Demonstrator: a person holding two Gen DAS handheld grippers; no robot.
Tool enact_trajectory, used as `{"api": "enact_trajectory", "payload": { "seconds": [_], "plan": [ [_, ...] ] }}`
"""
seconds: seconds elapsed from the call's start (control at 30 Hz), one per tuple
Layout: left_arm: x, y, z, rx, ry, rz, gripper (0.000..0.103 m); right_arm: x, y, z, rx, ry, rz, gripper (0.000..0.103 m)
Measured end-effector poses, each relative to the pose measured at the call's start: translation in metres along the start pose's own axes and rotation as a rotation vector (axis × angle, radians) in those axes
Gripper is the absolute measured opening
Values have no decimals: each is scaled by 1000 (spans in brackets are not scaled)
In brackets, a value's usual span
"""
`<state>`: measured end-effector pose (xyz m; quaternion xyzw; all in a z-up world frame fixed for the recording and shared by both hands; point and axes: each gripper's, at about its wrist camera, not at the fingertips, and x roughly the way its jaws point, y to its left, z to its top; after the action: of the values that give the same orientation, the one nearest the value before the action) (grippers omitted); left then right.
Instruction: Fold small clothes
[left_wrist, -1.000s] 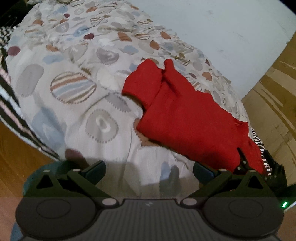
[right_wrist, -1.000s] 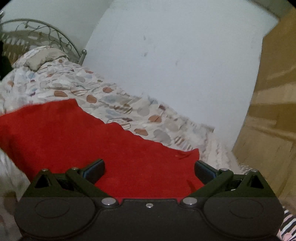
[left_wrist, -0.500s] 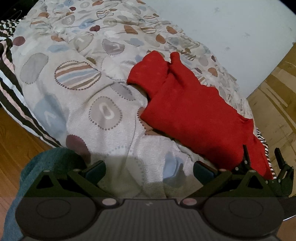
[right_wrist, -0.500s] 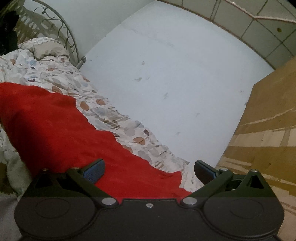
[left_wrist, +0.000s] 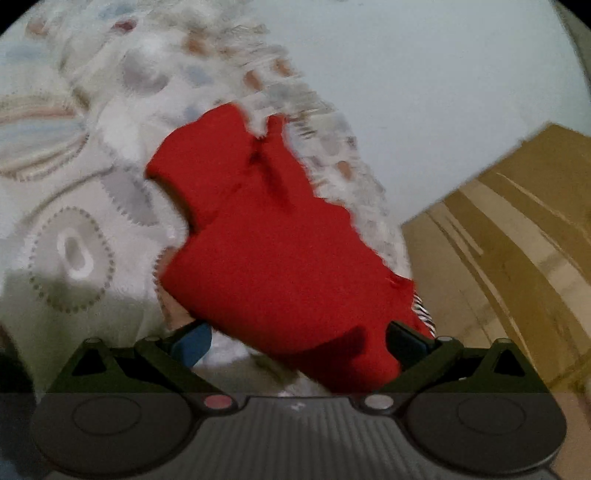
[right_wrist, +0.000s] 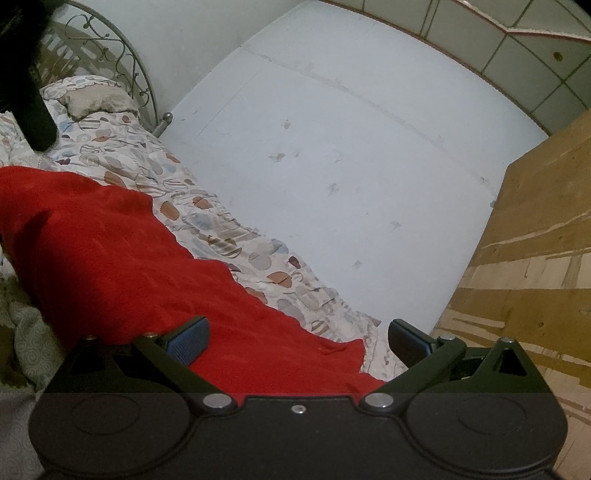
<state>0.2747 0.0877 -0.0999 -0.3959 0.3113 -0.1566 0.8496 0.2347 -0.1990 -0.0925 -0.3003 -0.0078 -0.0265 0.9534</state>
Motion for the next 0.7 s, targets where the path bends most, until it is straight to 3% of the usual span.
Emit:
{"api": "enact_trajectory", "payload": {
  "seconds": [0.13,0.43,0.6,0.7],
  "plan": [
    [13,-5,11,-21,-32,28,102,0,1,0,4,1,4,103],
    [22,-40,-1,217,-150,145,102,-2,-1,0,20,7,16,103],
    [28,-31,8,142,-196,162,102,-3,-1,0,24,7,19,103],
    [28,-49,4,253,-228,206,102,-4,0,0,21,3,14,103]
  ]
}}
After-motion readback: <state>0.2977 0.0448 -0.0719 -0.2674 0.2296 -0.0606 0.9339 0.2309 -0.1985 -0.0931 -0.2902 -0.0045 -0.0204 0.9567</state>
